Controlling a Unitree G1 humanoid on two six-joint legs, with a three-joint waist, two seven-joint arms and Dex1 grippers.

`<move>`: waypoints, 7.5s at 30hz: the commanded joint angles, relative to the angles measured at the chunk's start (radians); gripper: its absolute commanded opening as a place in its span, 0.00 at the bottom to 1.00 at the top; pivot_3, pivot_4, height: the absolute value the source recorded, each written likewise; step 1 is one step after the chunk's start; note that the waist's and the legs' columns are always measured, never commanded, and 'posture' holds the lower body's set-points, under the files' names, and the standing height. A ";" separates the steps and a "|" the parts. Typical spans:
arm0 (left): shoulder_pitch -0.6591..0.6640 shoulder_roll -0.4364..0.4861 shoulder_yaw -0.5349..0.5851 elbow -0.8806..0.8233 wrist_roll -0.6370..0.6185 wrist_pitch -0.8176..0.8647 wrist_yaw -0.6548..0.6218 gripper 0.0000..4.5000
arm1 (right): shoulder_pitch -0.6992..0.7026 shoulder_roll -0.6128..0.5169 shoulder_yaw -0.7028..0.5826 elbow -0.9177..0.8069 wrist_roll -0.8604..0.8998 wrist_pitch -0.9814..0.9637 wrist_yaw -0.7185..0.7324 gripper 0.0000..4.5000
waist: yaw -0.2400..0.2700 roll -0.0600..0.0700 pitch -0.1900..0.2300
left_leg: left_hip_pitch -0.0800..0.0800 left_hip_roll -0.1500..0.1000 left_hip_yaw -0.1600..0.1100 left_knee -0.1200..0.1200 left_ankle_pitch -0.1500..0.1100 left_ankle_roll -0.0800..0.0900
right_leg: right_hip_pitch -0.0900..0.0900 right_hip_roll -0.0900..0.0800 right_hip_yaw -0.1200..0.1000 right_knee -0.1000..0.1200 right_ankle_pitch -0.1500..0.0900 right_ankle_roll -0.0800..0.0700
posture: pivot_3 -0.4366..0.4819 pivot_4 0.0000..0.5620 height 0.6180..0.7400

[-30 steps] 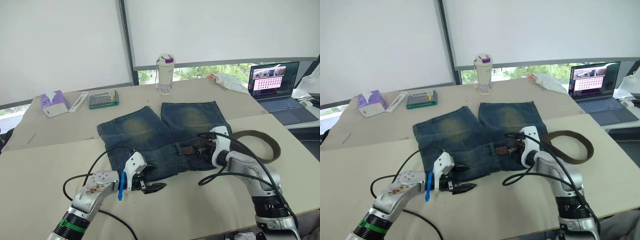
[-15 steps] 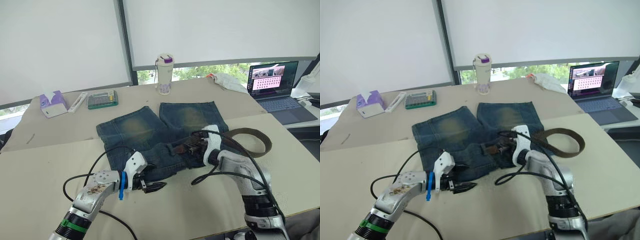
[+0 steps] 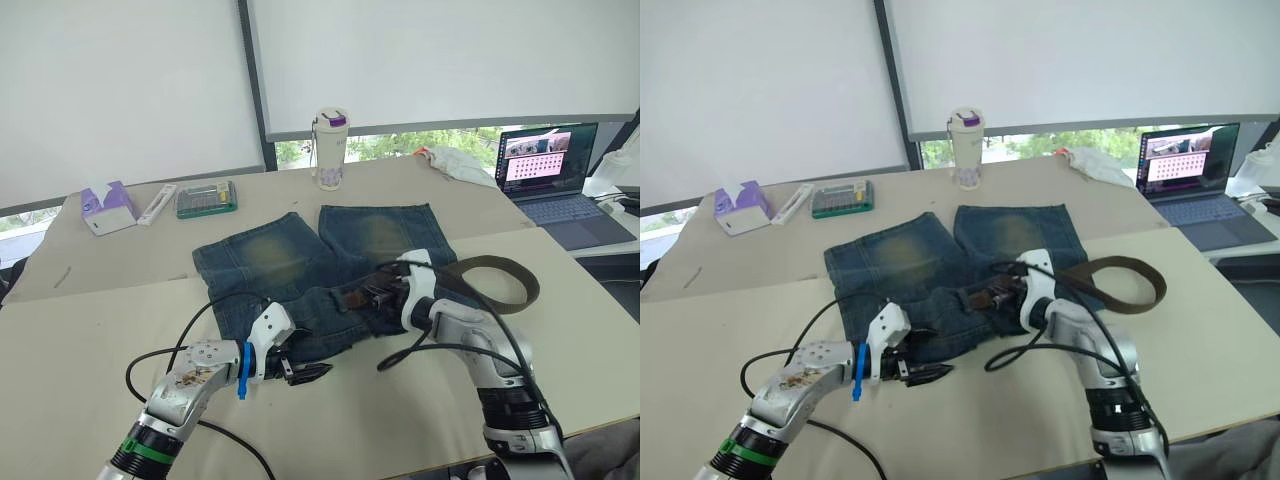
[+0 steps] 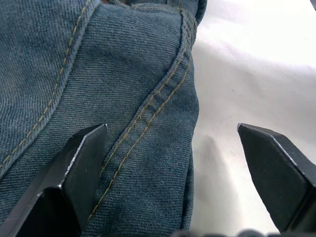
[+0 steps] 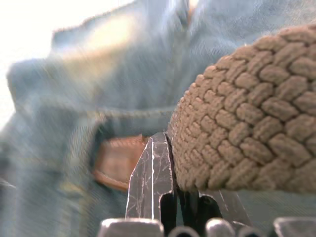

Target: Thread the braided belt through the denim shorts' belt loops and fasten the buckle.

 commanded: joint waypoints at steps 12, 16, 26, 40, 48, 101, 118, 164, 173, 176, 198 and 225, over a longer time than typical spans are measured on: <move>0.006 0.002 0.006 -0.022 0.001 0.035 0.016 0.99 | -0.073 0.107 -0.223 -0.011 0.227 0.215 -0.119 0.00 | 0.002 0.001 -0.001 | 0.000 -0.001 0.000 0.000 0.000 0.000 | 0.000 -0.001 0.000 0.000 0.000 0.000 | 0.48 0.27 1.00; 0.006 0.003 0.008 -0.031 -0.003 0.045 0.020 0.99 | -0.041 0.048 -0.117 -0.039 0.169 0.198 -0.094 0.00 | 0.002 0.002 -0.001 | 0.000 -0.001 0.000 0.000 0.000 0.000 | 0.000 -0.001 0.000 0.000 0.000 0.000 | 0.48 0.27 1.00; 0.005 0.001 0.018 -0.046 -0.008 0.067 0.036 0.99 | -0.025 -0.066 0.130 -0.042 0.001 0.068 -0.023 0.00 | 0.001 0.002 -0.001 | 0.000 -0.001 0.000 0.000 0.000 0.000 | 0.000 -0.001 0.000 0.000 0.000 0.000 | 0.48 0.27 1.00; -0.058 -0.079 0.307 -0.068 -0.312 0.371 0.158 0.99 | -0.071 0.191 -0.156 -0.027 0.304 0.193 -0.067 0.00 | -0.004 0.002 -0.001 | -0.002 0.000 -0.002 0.000 0.000 0.000 | -0.002 -0.001 -0.001 0.001 0.000 0.000 | 0.48 0.27 1.00; -0.152 -0.183 0.448 -0.037 -0.522 0.581 0.303 0.99 | -0.057 0.182 -0.146 -0.062 0.343 0.207 -0.082 0.00 | 0.000 0.002 -0.001 | -0.002 -0.002 -0.002 0.001 0.000 -0.001 | -0.002 -0.001 -0.001 0.001 0.000 0.000 | 0.48 0.27 1.00; -0.174 -0.219 0.427 0.020 -0.695 0.608 0.428 0.00 | -0.006 -0.224 0.333 -0.306 -0.039 0.072 -0.034 0.39 | 0.007 -0.002 0.001 | -0.002 -0.003 -0.002 0.001 0.006 -0.011 | -0.001 -0.002 -0.001 -0.001 0.000 0.001 | 0.48 0.27 1.00; -0.145 -0.189 0.400 0.021 -0.635 0.629 0.419 0.00 | 0.113 -0.432 -0.004 -0.235 -0.131 0.086 -0.064 0.01 | 0.024 -0.004 0.002 | -0.003 -0.004 -0.002 0.001 0.006 -0.010 | 0.000 -0.002 -0.001 -0.001 0.001 0.002 | 0.48 0.27 1.00; -0.158 -0.182 0.416 -0.064 -1.001 0.697 0.531 0.16 | 0.039 -0.082 -0.152 -0.386 0.554 0.251 -0.210 0.00 | 0.024 -0.007 0.001 | -0.003 -0.004 -0.003 0.001 0.007 -0.011 | -0.001 -0.002 -0.002 -0.001 0.001 0.001 | 0.48 0.27 1.00; -0.028 0.038 0.281 -0.235 -0.710 0.502 0.254 0.65 | 0.096 -0.312 -0.034 -0.342 0.387 0.215 -0.119 0.00 | 0.016 -0.006 0.002 | -0.003 -0.003 -0.002 -0.001 0.006 -0.011 | 0.000 -0.002 -0.002 -0.002 0.000 0.000 | 0.48 0.27 1.00; 0.030 0.111 0.227 -0.243 -0.596 0.406 0.153 0.65 | 0.091 -0.317 -0.008 -0.296 0.334 0.180 -0.099 0.00 | 0.014 -0.006 0.002 | -0.003 -0.003 -0.001 -0.001 0.006 -0.011 | 0.000 -0.001 -0.002 -0.002 0.000 0.000 | 0.48 0.27 1.00; 0.158 0.094 0.163 -0.109 -0.344 0.164 0.015 0.65 | 0.020 -0.129 0.076 -0.102 0.083 0.047 -0.088 0.00 | 0.008 -0.003 0.003 | -0.002 -0.001 -0.003 -0.001 0.001 -0.001 | -0.001 -0.001 -0.003 -0.002 0.000 0.000 | 0.48 0.27 1.00; 0.044 -0.098 0.381 -0.072 -0.531 0.472 0.328 0.65 | 0.007 0.196 -0.027 -0.064 0.257 0.143 -0.068 0.00 | 0.003 -0.001 0.002 | -0.002 -0.002 -0.004 -0.001 0.001 -0.001 | -0.002 -0.001 -0.003 -0.001 0.000 0.000 | 0.48 0.27 1.00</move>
